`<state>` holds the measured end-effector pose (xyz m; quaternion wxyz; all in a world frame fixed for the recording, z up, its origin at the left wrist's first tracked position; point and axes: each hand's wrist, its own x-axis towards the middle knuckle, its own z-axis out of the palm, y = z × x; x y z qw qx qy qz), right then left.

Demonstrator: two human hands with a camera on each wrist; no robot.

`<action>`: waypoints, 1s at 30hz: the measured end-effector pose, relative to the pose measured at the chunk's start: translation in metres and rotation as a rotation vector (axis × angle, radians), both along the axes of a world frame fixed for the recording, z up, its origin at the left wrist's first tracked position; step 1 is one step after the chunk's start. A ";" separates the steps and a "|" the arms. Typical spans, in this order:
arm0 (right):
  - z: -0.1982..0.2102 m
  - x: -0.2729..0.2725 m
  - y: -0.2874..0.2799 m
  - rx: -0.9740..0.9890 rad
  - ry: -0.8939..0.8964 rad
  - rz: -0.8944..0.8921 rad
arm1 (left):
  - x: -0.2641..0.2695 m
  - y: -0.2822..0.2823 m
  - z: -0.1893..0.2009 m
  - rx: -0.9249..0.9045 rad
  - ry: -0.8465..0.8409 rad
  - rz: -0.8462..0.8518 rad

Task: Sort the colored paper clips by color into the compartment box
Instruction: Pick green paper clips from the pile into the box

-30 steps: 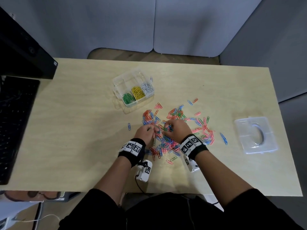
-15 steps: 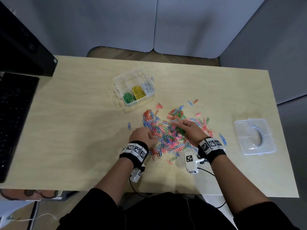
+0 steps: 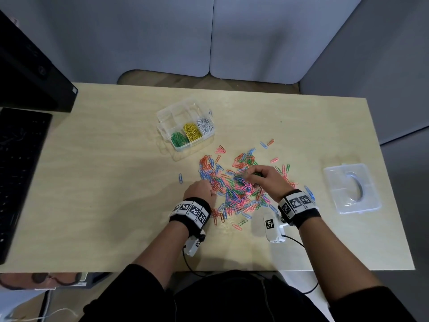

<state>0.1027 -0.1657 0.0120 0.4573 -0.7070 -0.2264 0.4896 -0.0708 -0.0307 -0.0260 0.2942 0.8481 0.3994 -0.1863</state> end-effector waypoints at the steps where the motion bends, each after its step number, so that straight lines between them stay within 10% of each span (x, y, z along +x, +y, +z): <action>1: 0.001 -0.001 0.001 0.022 0.039 -0.010 | 0.000 0.000 0.000 -0.022 -0.004 -0.010; 7: 0.027 -0.012 0.023 0.211 0.185 -0.085 | -0.012 0.011 -0.005 -0.253 -0.122 0.104; 15: 0.043 -0.004 0.079 -0.232 0.083 -0.045 | -0.022 0.068 0.008 -0.429 -0.316 0.299; 23: 0.065 0.006 0.159 -0.292 -0.241 0.272 | 0.027 0.169 0.044 0.103 -0.108 0.102; 30: 0.059 0.006 0.183 -0.221 -0.340 0.343 | 0.053 0.185 0.051 0.155 0.134 -0.003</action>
